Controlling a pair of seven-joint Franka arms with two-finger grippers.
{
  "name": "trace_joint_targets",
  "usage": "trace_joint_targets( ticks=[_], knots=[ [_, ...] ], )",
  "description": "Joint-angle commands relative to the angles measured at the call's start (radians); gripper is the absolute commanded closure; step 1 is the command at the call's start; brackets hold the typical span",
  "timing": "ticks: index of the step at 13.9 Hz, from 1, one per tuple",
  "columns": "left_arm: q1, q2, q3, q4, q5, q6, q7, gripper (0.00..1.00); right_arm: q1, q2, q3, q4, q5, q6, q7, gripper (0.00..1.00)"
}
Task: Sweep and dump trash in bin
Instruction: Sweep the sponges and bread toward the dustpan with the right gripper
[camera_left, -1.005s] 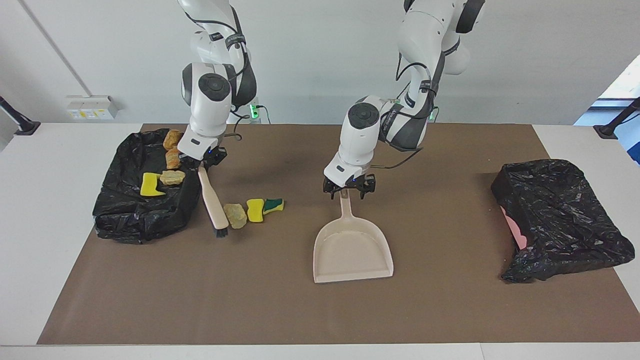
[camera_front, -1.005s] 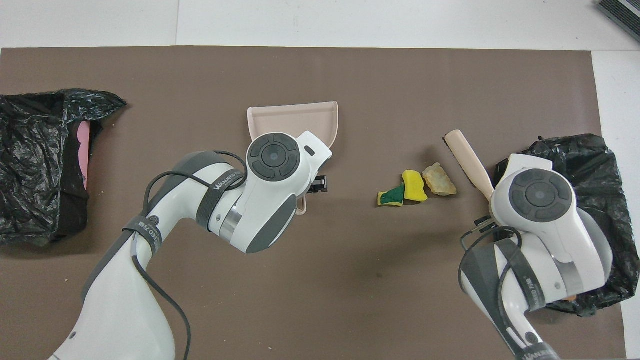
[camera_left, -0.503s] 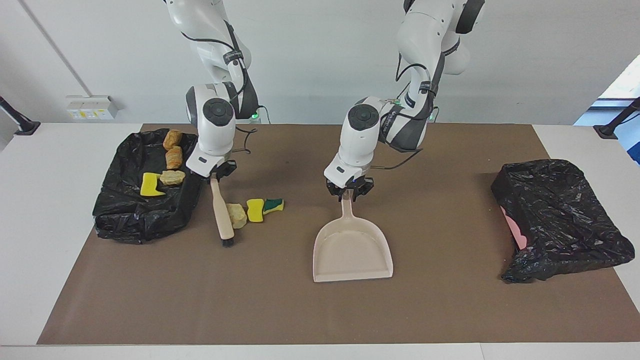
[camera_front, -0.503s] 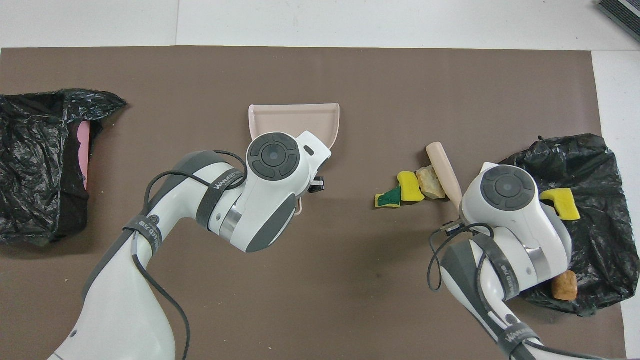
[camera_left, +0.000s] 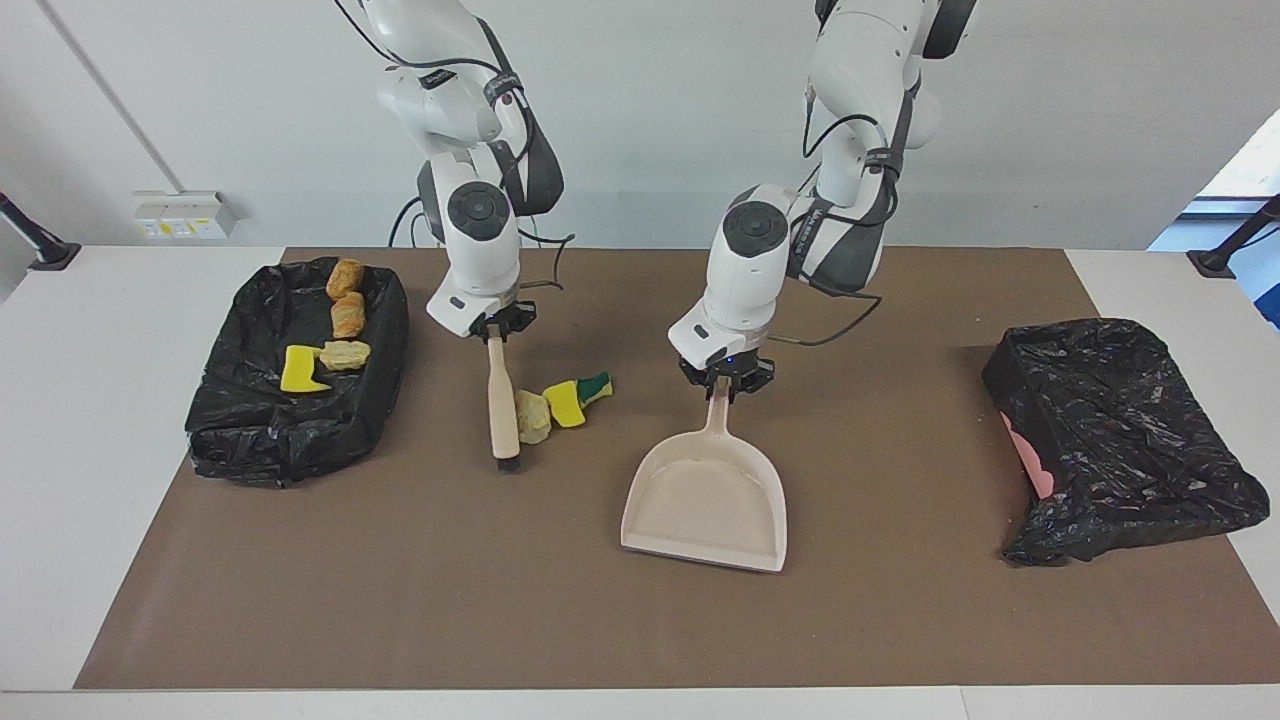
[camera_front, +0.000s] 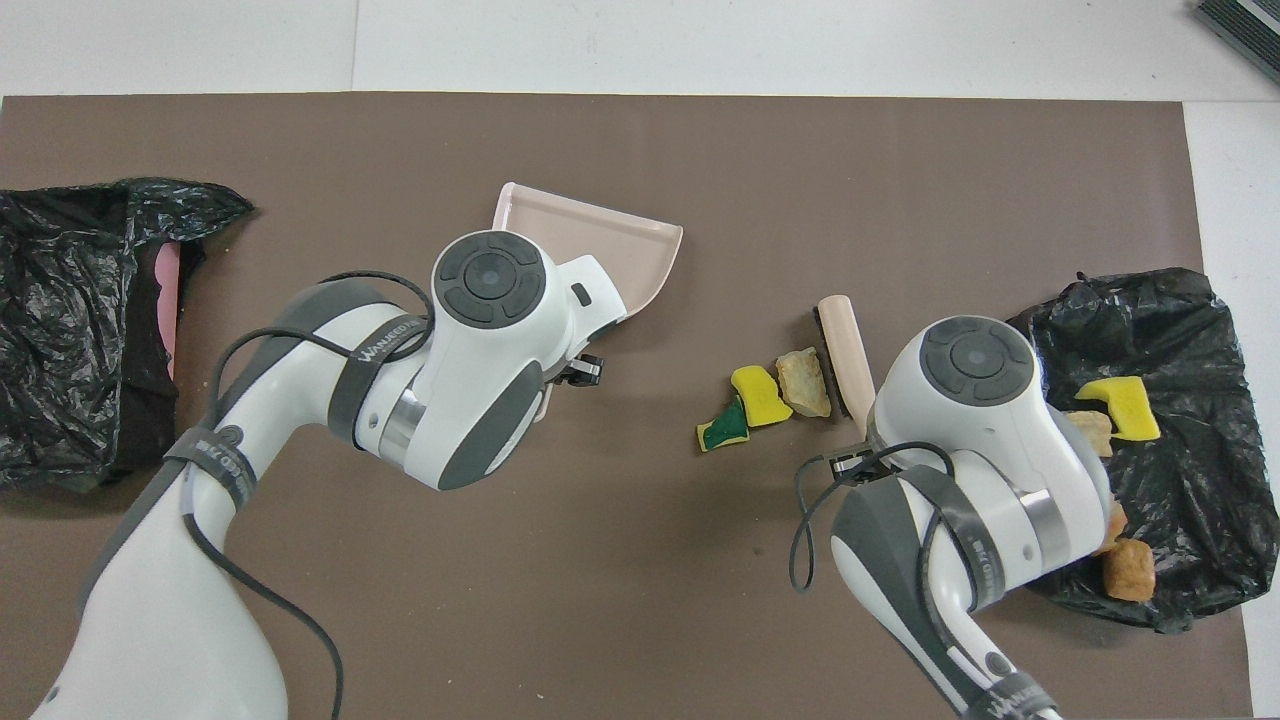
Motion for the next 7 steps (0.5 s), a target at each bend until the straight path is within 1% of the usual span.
trace_joint_targets(
  ticks=[1,2,3,4,5,6,7],
  knots=[
    [0.055,-0.069,-0.003,-0.021,0.025,-0.101,0.258,1.00,-0.006,-0.065,0.001,0.041,-0.040,-0.099,0.006,1.00],
    [0.062,-0.080,-0.003,-0.022,0.025,-0.139,0.341,1.00,-0.011,-0.082,0.000,0.007,-0.069,-0.087,-0.029,1.00],
    [0.067,-0.081,-0.003,-0.025,0.026,-0.150,0.387,1.00,-0.038,-0.087,-0.003,-0.019,-0.079,-0.050,-0.100,1.00],
    [0.075,-0.087,-0.003,-0.045,0.028,-0.135,0.421,1.00,-0.081,-0.085,-0.003,-0.047,-0.094,-0.003,-0.195,1.00],
    [0.085,-0.094,-0.003,-0.057,0.038,-0.133,0.484,1.00,-0.092,-0.073,-0.003,-0.076,-0.108,0.040,-0.260,1.00],
    [0.088,-0.100,-0.003,-0.073,0.057,-0.133,0.583,1.00,-0.092,-0.067,-0.002,-0.111,-0.116,0.098,-0.265,1.00],
    [0.088,-0.113,-0.003,-0.094,0.078,-0.129,0.668,1.00,-0.085,-0.064,0.000,-0.123,-0.117,0.112,-0.259,1.00]
  ],
)
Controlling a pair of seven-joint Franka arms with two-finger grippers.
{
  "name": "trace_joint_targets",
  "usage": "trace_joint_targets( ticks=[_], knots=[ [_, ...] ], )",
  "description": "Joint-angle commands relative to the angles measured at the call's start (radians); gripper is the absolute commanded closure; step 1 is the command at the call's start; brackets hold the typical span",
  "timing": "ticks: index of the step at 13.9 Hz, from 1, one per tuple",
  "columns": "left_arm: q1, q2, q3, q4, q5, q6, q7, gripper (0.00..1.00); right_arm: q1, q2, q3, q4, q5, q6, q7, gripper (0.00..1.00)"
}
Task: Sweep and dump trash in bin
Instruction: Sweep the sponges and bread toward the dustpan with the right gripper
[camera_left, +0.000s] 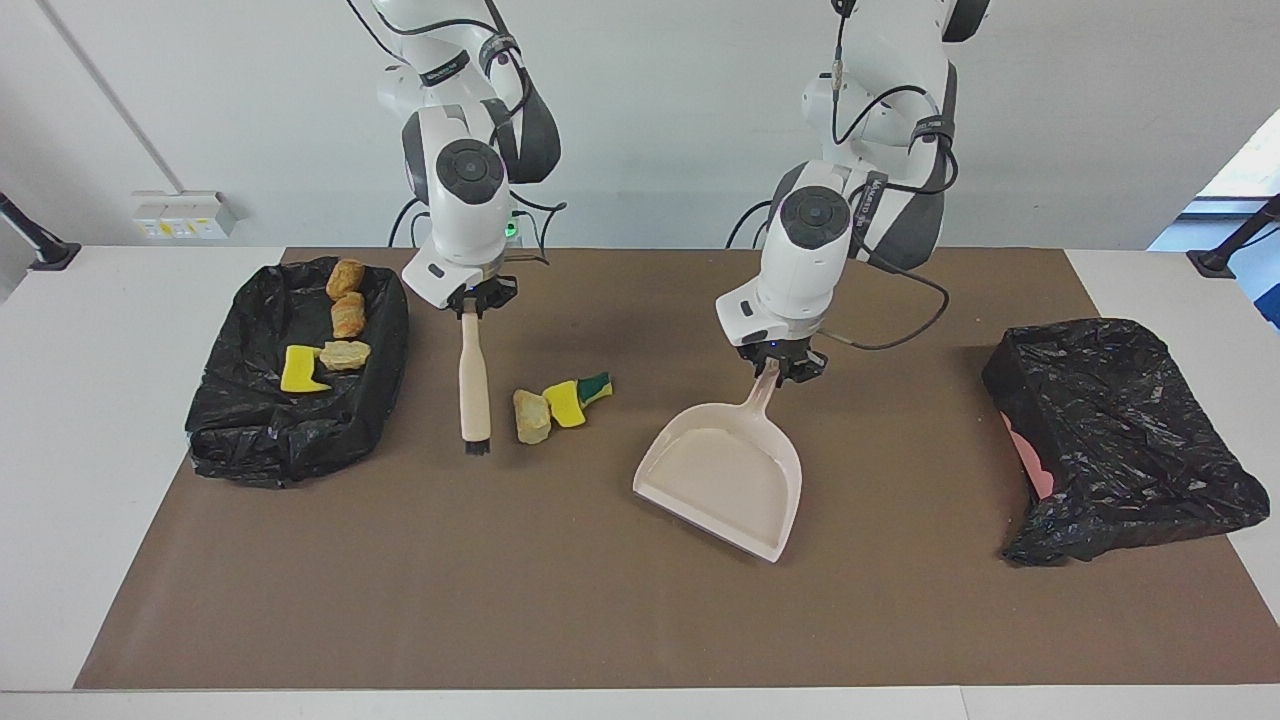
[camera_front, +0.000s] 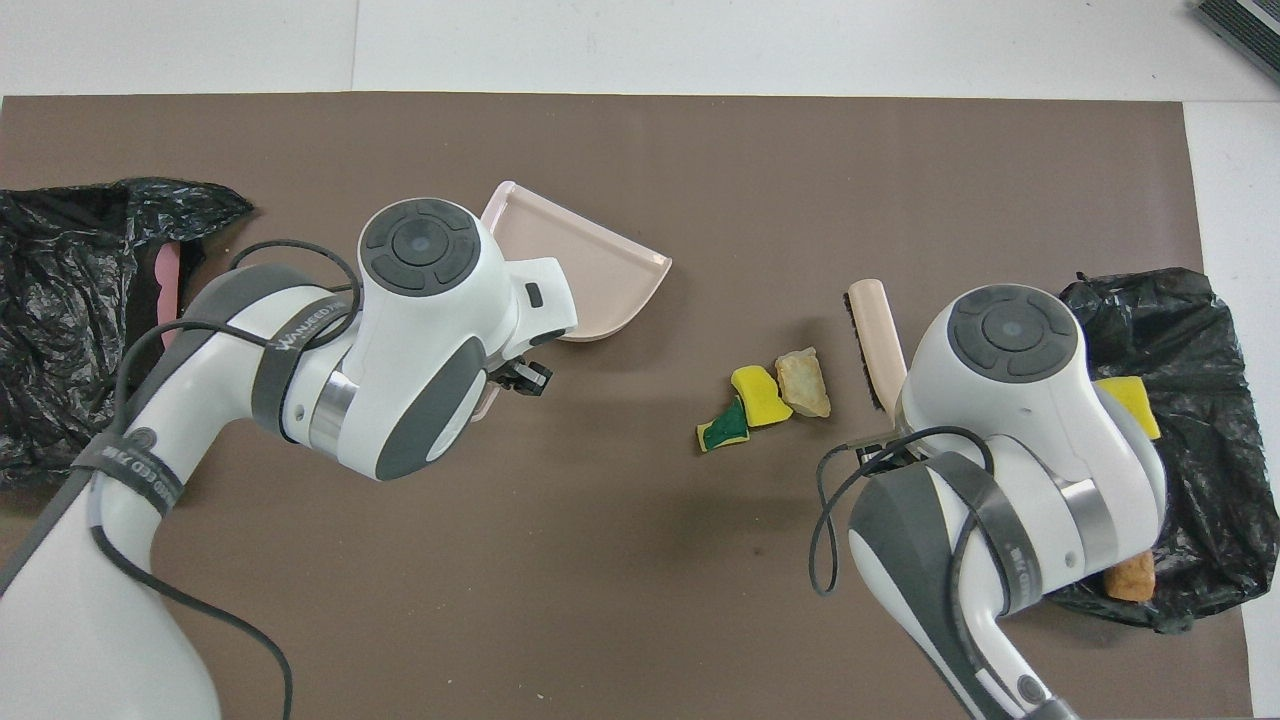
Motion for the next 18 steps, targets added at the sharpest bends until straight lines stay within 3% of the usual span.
trace_joint_targets(
  ticks=[1,3,6,9,12,15,18],
  knots=[
    [0.010,-0.058,-0.006,-0.083,0.060,0.007,0.177,1.00,0.002,-0.003,0.015,-0.053,-0.015,0.052,-0.013,1.00],
    [0.001,-0.074,-0.007,-0.106,0.087,0.013,0.225,1.00,0.047,0.011,0.017,-0.057,0.000,0.042,0.009,1.00],
    [-0.019,-0.132,-0.009,-0.229,0.136,0.128,0.243,1.00,0.106,0.014,0.017,-0.059,0.105,0.032,0.019,1.00],
    [-0.024,-0.150,-0.009,-0.263,0.140,0.156,0.252,1.00,0.185,0.020,0.015,-0.060,0.194,0.033,0.110,1.00],
    [-0.007,-0.150,-0.007,-0.269,0.140,0.178,0.485,1.00,0.193,0.042,0.017,-0.057,0.220,0.050,0.141,1.00],
    [0.008,-0.131,-0.007,-0.222,0.230,0.162,0.565,1.00,0.194,0.050,0.015,-0.034,0.225,0.036,0.147,1.00],
    [0.039,-0.169,-0.007,-0.226,0.230,0.082,0.657,1.00,0.184,0.054,0.012,0.002,0.208,0.013,0.141,1.00]
  ],
)
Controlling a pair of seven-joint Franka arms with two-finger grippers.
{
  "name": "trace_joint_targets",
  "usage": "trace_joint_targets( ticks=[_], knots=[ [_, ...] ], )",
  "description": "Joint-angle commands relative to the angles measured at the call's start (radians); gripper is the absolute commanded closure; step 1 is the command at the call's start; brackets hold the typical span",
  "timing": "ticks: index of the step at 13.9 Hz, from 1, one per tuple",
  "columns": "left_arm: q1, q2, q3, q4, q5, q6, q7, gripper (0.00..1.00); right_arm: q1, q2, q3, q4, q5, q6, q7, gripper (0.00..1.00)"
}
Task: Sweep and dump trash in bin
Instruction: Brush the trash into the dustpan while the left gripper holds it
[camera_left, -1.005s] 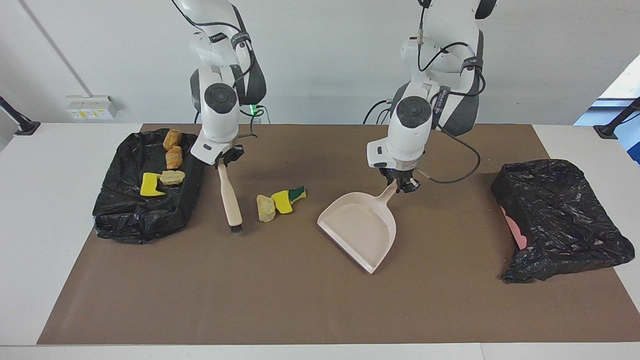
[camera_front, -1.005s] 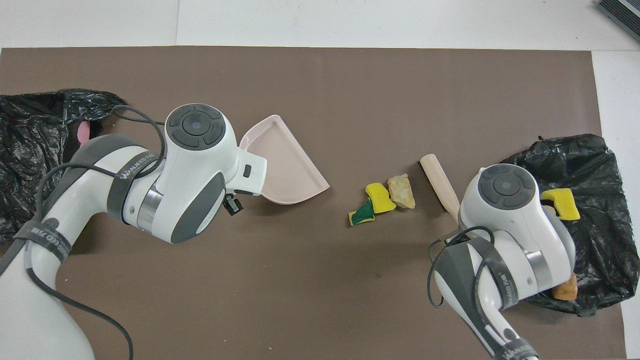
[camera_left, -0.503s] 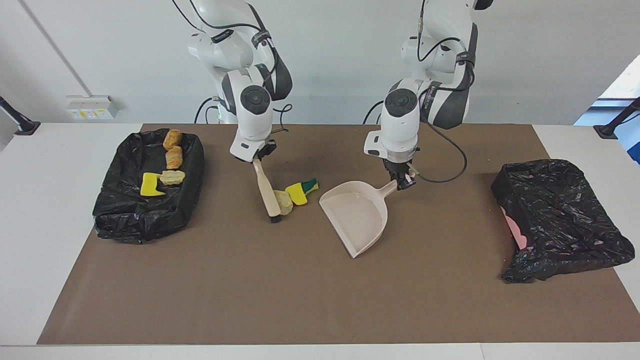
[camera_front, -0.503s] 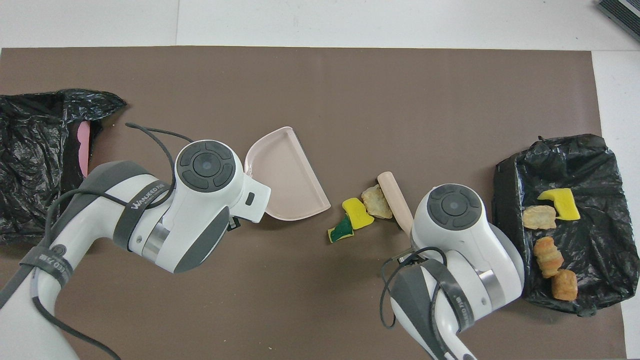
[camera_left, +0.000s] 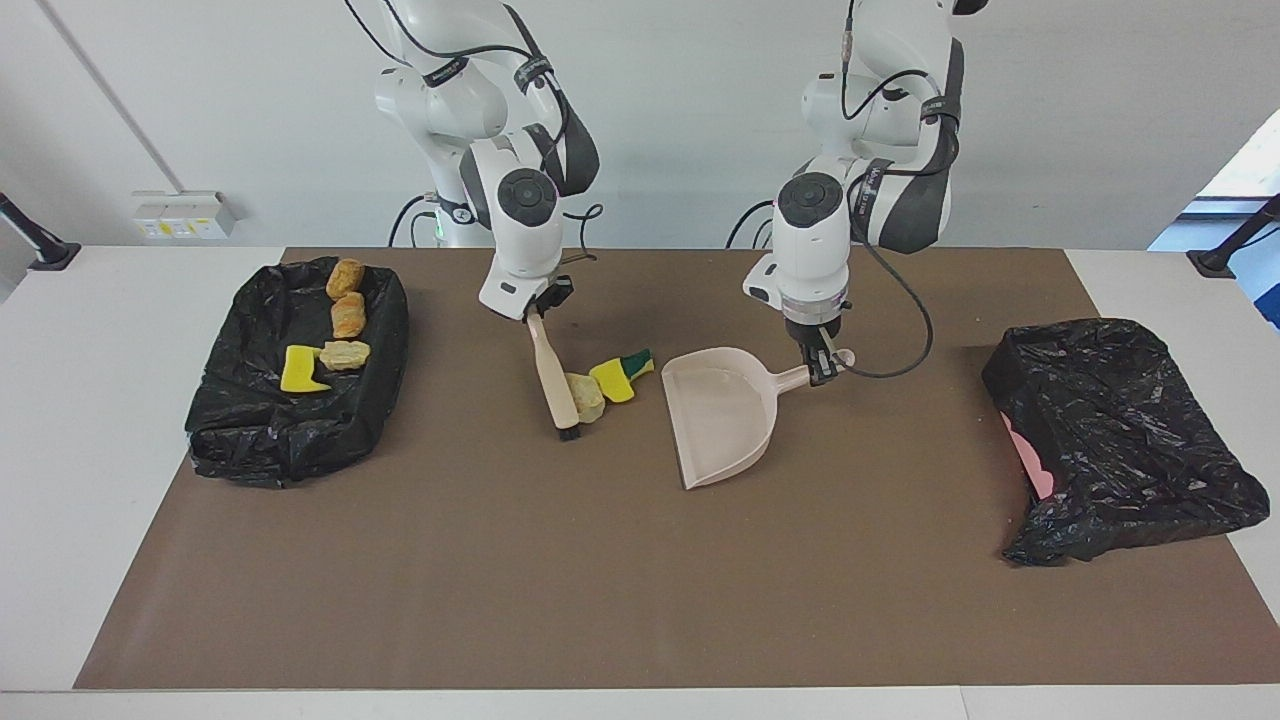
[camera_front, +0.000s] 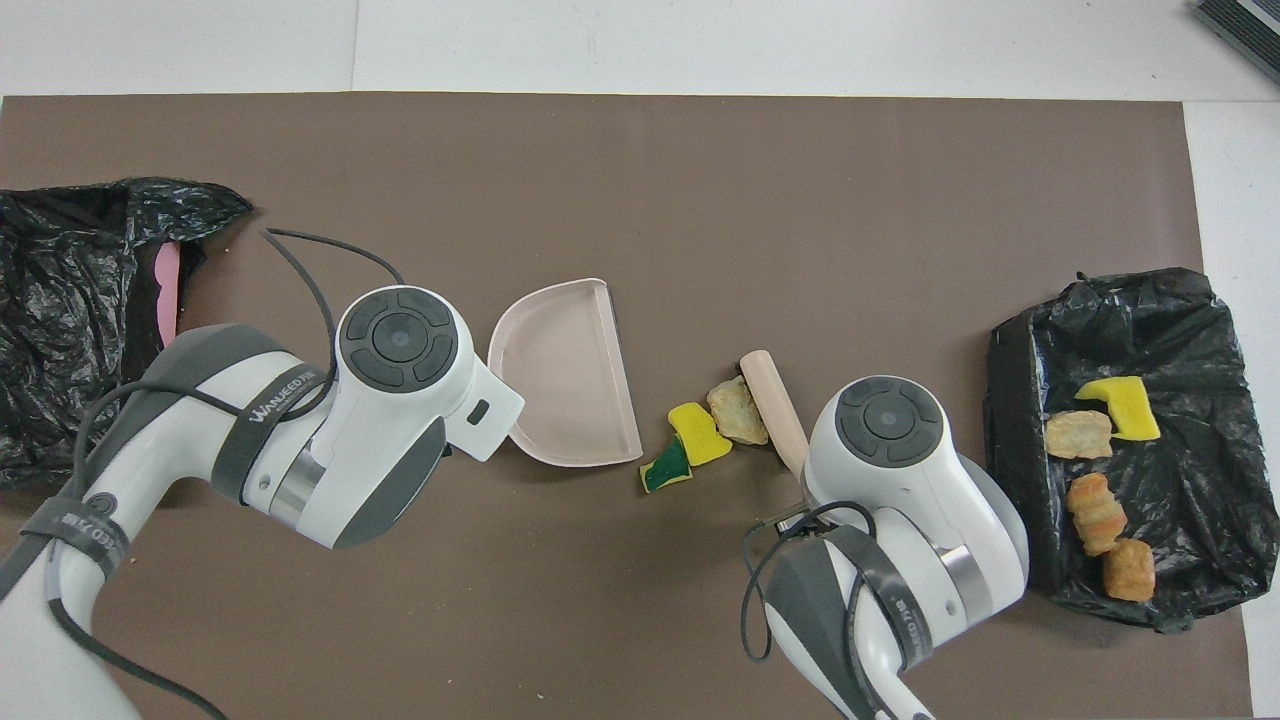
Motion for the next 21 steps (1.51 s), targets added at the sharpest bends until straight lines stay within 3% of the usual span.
trace_joint_targets(
  ticks=[1,5,8,11,14,18,21],
  knots=[
    [0.021,-0.061,-0.003,-0.020,0.023,-0.094,0.057,1.00,-0.019,0.010,0.004,0.021,0.009,-0.022,0.013,1.00],
    [0.009,-0.140,-0.008,-0.143,0.015,-0.101,0.034,1.00,0.011,0.010,0.007,-0.025,0.029,0.003,0.025,1.00],
    [-0.039,-0.250,-0.009,-0.331,0.015,0.005,-0.064,1.00,0.080,0.062,0.009,-0.039,0.063,0.075,0.135,1.00],
    [-0.091,-0.250,-0.011,-0.356,0.012,0.013,-0.141,1.00,0.140,0.146,0.010,-0.033,0.130,0.244,0.208,1.00],
    [-0.094,-0.256,-0.011,-0.370,0.011,0.014,-0.168,1.00,0.211,0.223,0.009,0.019,0.279,0.382,0.208,1.00],
    [-0.082,-0.253,-0.008,-0.370,-0.040,0.013,-0.207,1.00,0.219,0.237,0.013,0.085,0.316,0.363,0.202,1.00],
    [-0.091,-0.255,-0.008,-0.369,-0.040,0.005,-0.248,1.00,0.179,0.188,0.015,0.191,0.345,0.138,0.191,1.00]
  ],
)
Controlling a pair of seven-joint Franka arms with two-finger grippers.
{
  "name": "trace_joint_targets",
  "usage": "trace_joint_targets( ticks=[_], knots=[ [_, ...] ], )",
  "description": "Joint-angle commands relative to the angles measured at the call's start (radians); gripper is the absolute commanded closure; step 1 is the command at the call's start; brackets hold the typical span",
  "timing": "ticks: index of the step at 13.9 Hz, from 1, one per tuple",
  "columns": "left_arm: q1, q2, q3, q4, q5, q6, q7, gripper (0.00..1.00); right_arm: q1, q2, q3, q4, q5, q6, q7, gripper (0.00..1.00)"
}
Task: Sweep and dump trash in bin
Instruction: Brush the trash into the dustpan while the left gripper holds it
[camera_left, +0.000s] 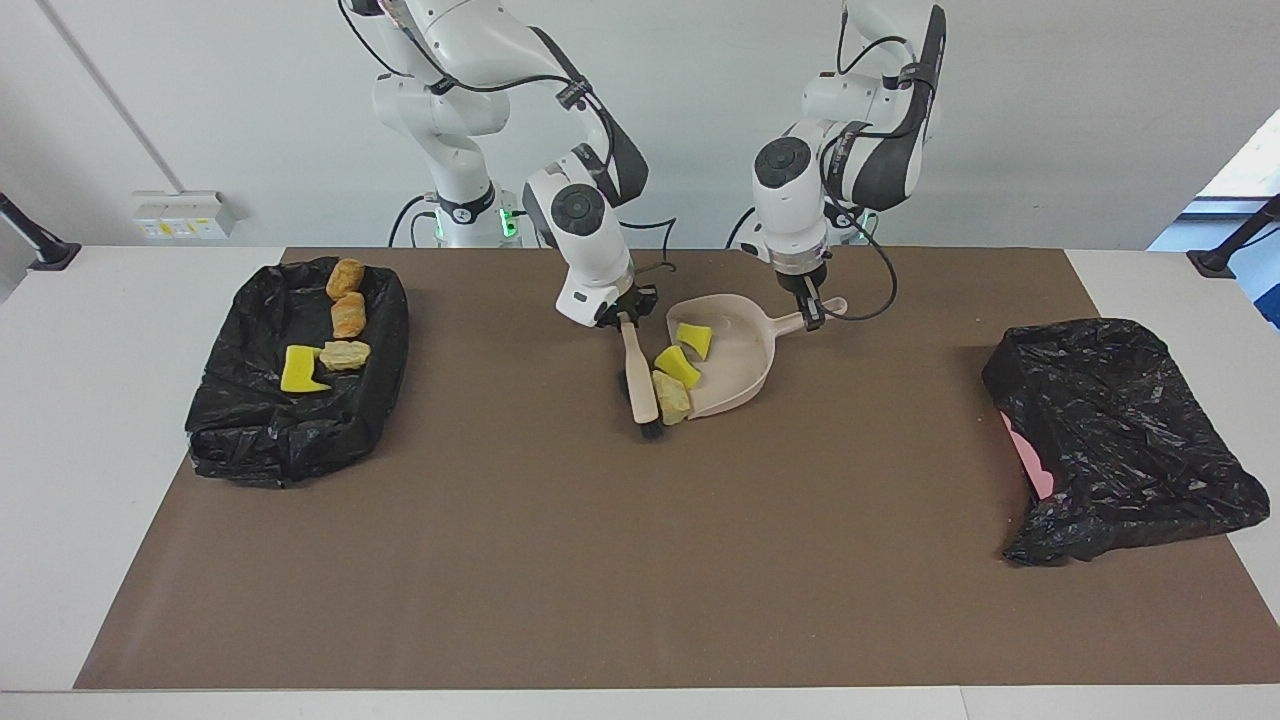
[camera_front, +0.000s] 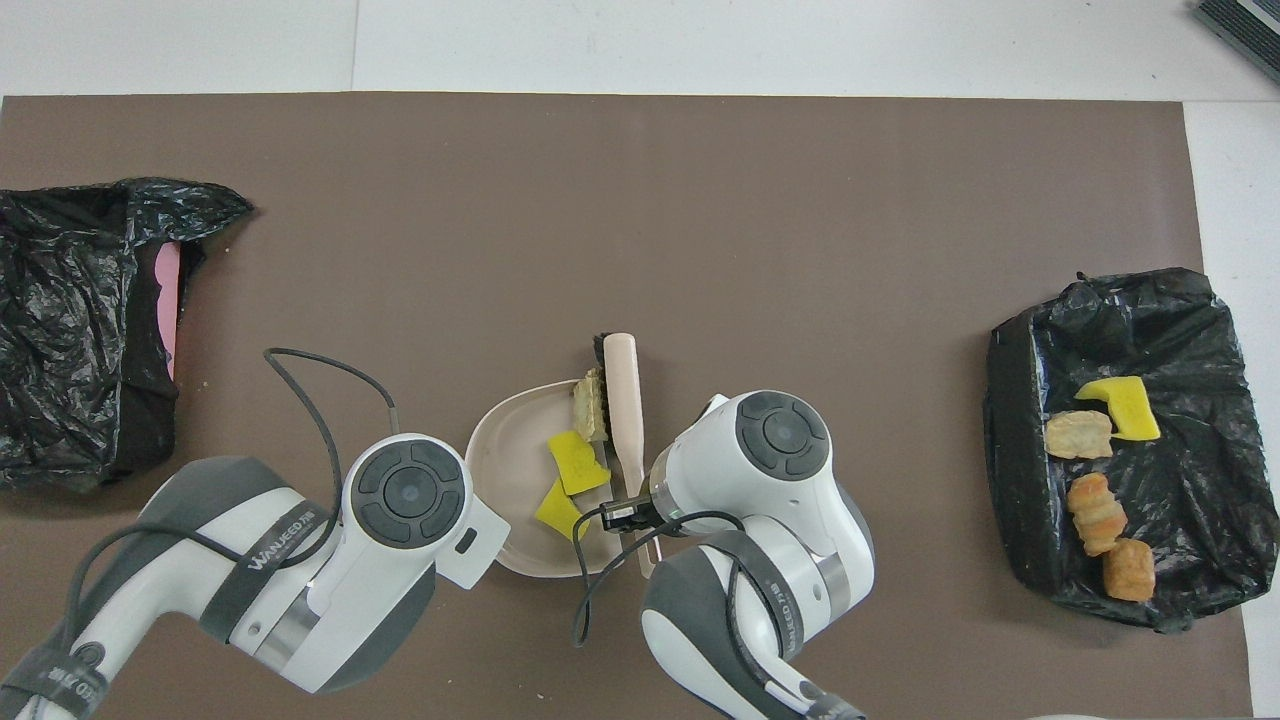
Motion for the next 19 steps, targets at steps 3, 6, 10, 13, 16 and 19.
trace_joint_targets(
  ticks=[3,6,10,13,16,19],
  knots=[
    [-0.010,-0.021,0.005,-0.023,-0.008,0.022,-0.112,1.00,-0.099,-0.095,-0.001,0.119,0.043,-0.302,-0.101,1.00],
    [0.005,-0.013,0.006,-0.015,-0.008,0.031,-0.125,1.00,-0.114,-0.088,-0.004,0.082,-0.242,-0.293,-0.213,1.00],
    [0.026,-0.013,0.006,-0.015,-0.008,0.031,-0.108,1.00,-0.111,0.051,-0.001,0.082,-0.515,-0.270,-0.184,1.00],
    [0.025,-0.013,0.006,-0.017,-0.008,0.028,-0.106,1.00,-0.104,0.064,-0.001,0.076,-0.525,-0.241,-0.166,1.00],
    [0.017,-0.011,0.006,-0.015,-0.008,0.026,-0.106,1.00,-0.102,0.107,0.013,0.068,-0.372,-0.177,-0.124,1.00],
    [0.014,-0.013,0.005,-0.015,-0.008,0.025,-0.106,1.00,-0.061,0.091,0.077,0.067,-0.122,-0.184,-0.089,1.00]
  ],
)
